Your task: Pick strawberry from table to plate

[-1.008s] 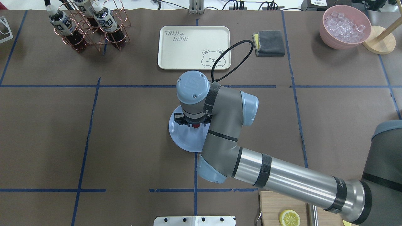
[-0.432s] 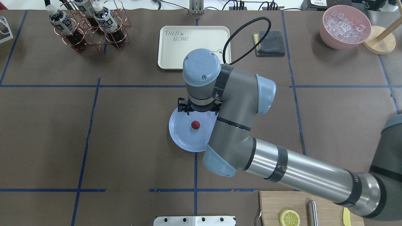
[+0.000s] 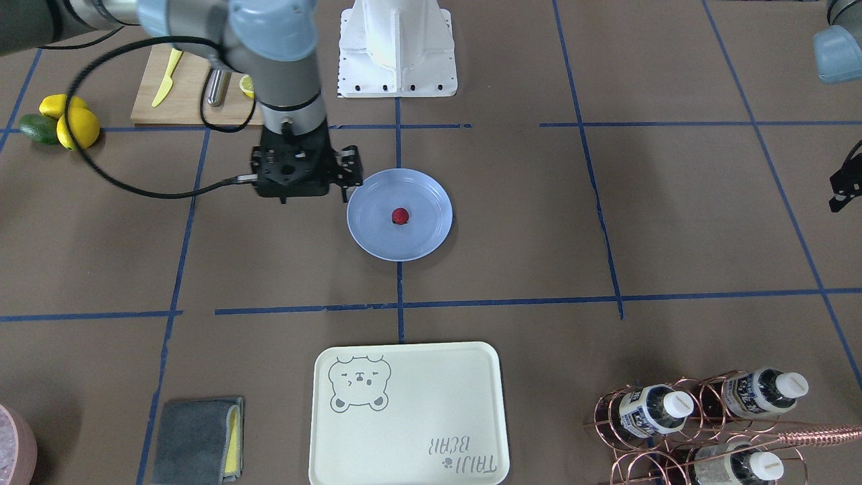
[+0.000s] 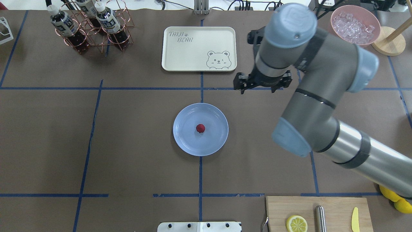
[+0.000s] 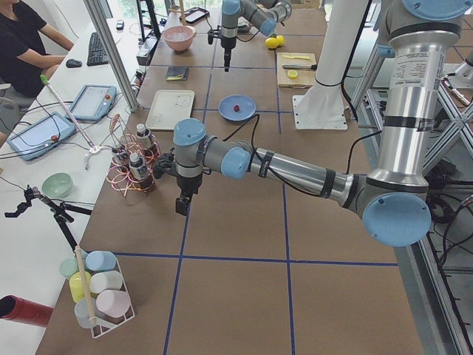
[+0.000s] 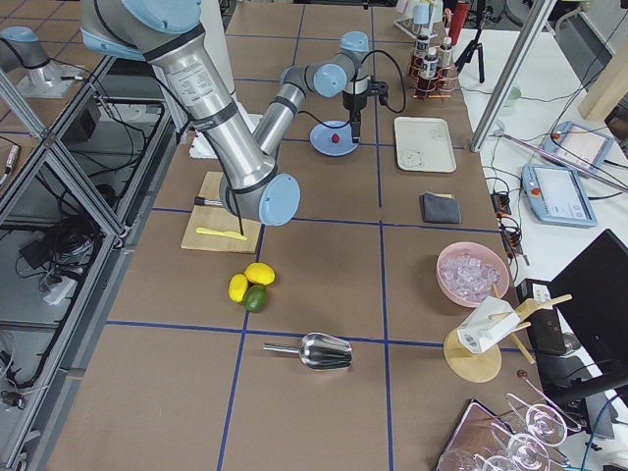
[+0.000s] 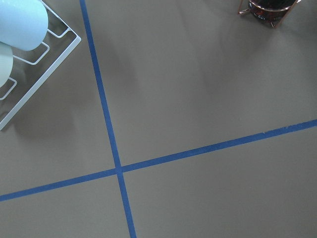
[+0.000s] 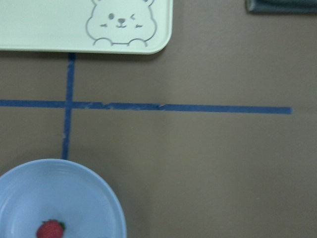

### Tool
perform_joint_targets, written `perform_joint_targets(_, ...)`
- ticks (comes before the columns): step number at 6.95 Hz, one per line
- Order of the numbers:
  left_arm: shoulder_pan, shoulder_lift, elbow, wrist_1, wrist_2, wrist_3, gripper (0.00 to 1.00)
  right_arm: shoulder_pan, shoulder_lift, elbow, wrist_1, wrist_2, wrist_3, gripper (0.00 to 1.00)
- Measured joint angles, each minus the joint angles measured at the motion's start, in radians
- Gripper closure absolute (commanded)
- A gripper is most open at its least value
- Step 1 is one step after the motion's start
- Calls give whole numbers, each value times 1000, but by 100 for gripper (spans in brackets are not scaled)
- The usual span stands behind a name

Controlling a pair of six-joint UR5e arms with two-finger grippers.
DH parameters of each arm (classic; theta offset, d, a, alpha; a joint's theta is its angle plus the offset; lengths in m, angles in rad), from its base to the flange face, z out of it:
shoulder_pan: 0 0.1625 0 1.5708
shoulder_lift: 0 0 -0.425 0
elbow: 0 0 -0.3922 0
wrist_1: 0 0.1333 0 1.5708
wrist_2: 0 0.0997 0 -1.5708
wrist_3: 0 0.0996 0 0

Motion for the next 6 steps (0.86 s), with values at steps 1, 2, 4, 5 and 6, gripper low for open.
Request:
perform_joint_targets(1,-36,3,27,1,-64,2,0,93,-63,21,-1,64,-121,0)
perform_joint_targets(2,-66,5,55,0,-117,2,0,194,-123,27,-1,138,-245,0)
perform_joint_targets(4,-85,5,76,-3,-153,-7,0,417,-279,18,-2,270,-570,0)
perform_joint_targets(5,-87,5,77,-6,-153,-10,0,507,-358,4,-3,297,-725,0)
perform_joint_targets(6,-90,5,76,-9,-150,-8,0,587,-426,-26,-3,308,-864,0)
